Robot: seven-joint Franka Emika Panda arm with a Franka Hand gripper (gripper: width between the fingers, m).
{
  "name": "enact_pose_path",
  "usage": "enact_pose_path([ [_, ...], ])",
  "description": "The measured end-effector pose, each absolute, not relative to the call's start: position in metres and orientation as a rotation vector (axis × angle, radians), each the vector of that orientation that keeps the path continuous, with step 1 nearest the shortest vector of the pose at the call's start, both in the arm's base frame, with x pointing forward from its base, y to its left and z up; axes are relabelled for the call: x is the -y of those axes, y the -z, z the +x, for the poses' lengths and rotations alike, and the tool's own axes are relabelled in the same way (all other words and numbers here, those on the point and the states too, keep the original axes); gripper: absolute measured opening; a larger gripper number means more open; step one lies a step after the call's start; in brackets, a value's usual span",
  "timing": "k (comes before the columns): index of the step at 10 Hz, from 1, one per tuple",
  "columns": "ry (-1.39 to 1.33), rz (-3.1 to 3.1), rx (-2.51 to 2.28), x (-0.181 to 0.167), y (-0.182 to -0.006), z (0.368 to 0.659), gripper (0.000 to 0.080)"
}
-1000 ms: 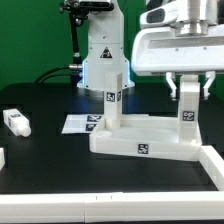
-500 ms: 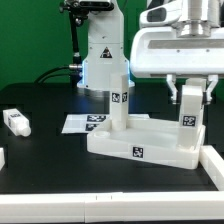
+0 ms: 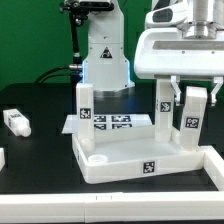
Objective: Assemble desk
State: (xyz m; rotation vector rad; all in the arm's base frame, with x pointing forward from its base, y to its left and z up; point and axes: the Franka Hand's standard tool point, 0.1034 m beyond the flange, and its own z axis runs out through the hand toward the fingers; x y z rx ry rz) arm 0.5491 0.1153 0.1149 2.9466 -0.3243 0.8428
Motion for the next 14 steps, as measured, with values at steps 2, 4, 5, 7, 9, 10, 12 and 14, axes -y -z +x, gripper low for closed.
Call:
enact_pose_path([
  [2, -0.842, 2.946, 0.324, -0.115, -0.115, 0.549, 0.0542],
  [4, -0.842, 2.946, 0.323, -0.115, -0.115, 0.549, 0.0643],
  [5, -0.795, 2.957, 0.323, -0.114, -0.114, 0.549, 0.0648],
  [7, -0.721, 2.99, 0.36, -0.119, -0.129, 0.566, 0.0649],
  [9, -0.436, 3.035, 0.413, -0.117, -0.13, 0.573, 0.0649],
  [10, -0.334, 3.041, 0.436, -0.116, -0.131, 0.576, 0.0649],
  [12, -0.204, 3.044, 0.48, -0.107, -0.126, 0.569, 0.0649],
  [14, 0.004, 3.041, 0.542, -0.099, -0.124, 0.558, 0.0649],
])
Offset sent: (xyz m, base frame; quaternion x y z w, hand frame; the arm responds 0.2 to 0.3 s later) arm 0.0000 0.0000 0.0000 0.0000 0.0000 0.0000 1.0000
